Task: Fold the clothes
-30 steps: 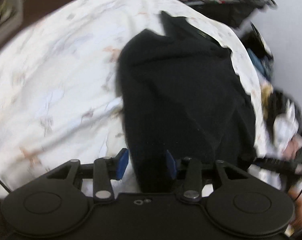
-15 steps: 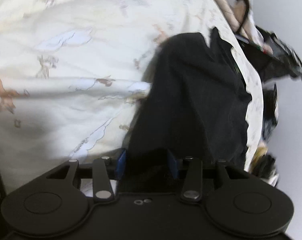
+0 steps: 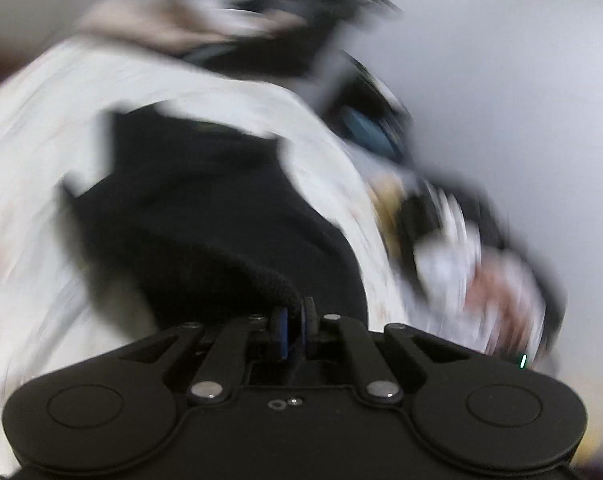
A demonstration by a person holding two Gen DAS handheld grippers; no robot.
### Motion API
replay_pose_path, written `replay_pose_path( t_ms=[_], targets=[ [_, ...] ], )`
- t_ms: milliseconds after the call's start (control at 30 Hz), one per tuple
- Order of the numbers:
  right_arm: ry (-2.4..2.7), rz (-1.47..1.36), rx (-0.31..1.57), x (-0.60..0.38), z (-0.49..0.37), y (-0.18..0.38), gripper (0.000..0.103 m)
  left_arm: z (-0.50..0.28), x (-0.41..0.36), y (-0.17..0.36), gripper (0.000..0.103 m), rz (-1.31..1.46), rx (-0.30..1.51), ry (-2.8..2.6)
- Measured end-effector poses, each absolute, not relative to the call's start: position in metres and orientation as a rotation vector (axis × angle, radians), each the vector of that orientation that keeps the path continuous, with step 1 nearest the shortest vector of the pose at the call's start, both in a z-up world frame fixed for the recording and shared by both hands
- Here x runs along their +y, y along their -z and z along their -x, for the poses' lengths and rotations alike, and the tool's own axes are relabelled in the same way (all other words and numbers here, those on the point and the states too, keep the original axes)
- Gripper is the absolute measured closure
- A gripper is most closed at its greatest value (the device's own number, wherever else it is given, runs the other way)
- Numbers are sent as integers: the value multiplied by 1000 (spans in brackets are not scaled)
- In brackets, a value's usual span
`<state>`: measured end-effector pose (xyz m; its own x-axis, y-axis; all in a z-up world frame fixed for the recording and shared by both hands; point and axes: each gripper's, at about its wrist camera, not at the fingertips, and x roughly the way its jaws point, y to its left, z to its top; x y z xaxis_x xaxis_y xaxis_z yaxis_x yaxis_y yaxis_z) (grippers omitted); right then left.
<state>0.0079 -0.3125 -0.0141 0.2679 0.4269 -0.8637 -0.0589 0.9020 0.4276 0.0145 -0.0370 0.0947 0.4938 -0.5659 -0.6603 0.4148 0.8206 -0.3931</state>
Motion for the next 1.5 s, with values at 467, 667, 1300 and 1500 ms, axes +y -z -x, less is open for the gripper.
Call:
replay_pose_path(
  t_ms=[467,667,1300,1500],
  targets=[
    [-249,-475,1142,-375,0,-19,71,-60,1,-66,62,259,932,474],
    [-461,-359,1037,-306,-21,-47,66,-195,107,-38,54,526,767,180],
    [-522,439,971,-169,-36,-20,64,-323,114,32,100,638,810,101],
    [-477,299,990,-186,-57,-11,65,-345,98,-14,100,714,771,171]
  ],
)
